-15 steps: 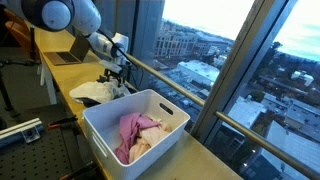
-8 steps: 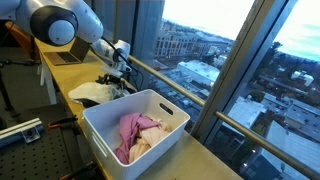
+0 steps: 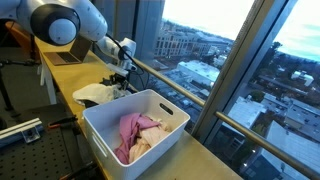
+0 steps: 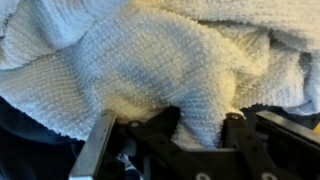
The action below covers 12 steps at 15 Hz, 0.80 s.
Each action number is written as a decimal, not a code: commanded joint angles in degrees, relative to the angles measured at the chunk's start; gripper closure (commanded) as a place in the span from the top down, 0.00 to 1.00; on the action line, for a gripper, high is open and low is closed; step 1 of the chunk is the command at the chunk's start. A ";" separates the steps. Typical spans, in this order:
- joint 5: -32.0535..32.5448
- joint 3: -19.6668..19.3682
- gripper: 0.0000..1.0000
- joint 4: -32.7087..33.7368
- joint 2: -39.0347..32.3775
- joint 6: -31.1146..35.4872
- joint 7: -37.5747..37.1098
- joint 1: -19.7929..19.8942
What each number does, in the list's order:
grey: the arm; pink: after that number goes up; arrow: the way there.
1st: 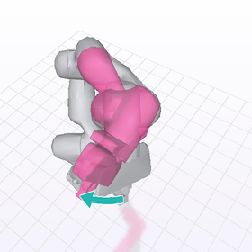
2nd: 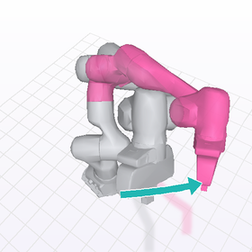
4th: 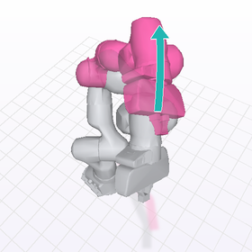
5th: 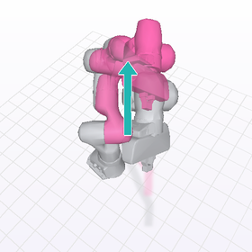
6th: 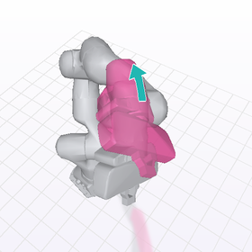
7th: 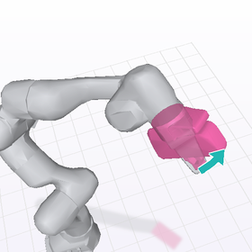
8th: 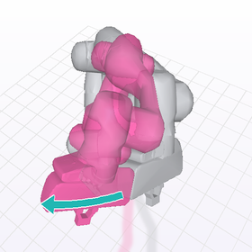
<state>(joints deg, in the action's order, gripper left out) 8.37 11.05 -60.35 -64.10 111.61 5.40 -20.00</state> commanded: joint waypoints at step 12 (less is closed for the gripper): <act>-0.62 4.71 0.03 -12.86 19.38 0.77 5.85 4.53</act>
<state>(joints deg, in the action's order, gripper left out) 7.91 14.30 -66.31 -53.64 111.60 10.22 -16.19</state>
